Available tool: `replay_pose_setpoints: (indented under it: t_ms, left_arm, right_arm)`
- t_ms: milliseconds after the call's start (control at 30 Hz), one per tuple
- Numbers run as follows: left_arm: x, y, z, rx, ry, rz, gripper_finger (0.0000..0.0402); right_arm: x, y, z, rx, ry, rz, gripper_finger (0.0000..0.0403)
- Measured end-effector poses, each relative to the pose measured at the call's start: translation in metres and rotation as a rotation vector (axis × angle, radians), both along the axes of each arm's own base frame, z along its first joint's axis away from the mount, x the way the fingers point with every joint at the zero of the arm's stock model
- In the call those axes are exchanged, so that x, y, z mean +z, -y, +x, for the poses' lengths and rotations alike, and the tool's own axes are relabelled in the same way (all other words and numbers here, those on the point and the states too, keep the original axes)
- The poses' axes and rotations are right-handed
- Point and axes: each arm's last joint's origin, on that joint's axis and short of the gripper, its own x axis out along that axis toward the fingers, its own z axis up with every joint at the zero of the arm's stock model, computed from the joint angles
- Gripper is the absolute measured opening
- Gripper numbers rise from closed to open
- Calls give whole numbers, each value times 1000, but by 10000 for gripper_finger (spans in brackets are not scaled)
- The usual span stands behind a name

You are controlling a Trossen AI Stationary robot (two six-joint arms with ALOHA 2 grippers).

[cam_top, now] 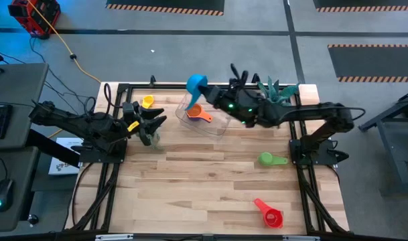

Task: Nest measuring cups in basket
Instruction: Stack the light blue measuring cup on top of the orange measuring cup on the transparent bin

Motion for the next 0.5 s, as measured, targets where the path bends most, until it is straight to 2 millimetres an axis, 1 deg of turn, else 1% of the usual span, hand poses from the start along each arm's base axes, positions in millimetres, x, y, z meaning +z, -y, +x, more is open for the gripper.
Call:
replay_pose_setpoints:
  t_ms: [67, 133, 200, 267, 333, 400, 500]
  left_arm:
    - [0, -1, -5, -36, -10, 2, 194]
    - [0, -1, -9, -66, -18, 5, 198]
    - [1, -1, -10, -87, -12, 5, 199]
    - [2, -1, -10, -89, -1, -8, 199]
    - [1, -1, -10, -87, 6, -26, 200]
    - [1, -1, -10, -88, 8, -34, 200]
    - [2, -1, -10, -88, 15, -38, 200]
  right_arm:
    - [7, 5, -15, 19, -94, -55, 2]
    - [8, 10, -28, 21, -206, -109, 2]
    - [9, 15, -37, 22, -307, -143, 2]
    - [14, 21, -39, 37, -392, -169, 1]
    - [22, 27, -34, 78, -454, -209, 1]
    - [24, 33, -20, 142, -550, -255, 1]
    - [22, 45, 2, 242, -715, -324, 1]
